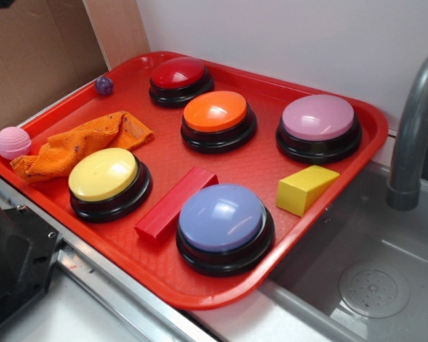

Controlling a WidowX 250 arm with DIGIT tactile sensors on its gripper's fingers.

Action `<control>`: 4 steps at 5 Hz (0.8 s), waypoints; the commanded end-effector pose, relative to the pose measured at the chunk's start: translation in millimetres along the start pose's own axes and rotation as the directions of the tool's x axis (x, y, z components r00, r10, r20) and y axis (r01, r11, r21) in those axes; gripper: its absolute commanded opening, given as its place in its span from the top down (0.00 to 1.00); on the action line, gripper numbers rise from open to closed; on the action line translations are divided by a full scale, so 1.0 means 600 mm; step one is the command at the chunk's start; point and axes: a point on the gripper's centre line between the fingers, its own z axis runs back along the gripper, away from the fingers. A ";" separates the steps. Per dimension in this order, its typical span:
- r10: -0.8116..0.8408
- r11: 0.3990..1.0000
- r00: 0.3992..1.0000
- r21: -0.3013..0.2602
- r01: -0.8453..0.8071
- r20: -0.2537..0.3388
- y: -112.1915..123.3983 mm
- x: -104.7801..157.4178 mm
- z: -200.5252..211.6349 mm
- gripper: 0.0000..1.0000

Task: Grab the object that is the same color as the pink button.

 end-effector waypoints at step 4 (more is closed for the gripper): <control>0.506 0.861 0.863 -0.063 -0.505 -0.005 0.120 0.015 -0.094 0.00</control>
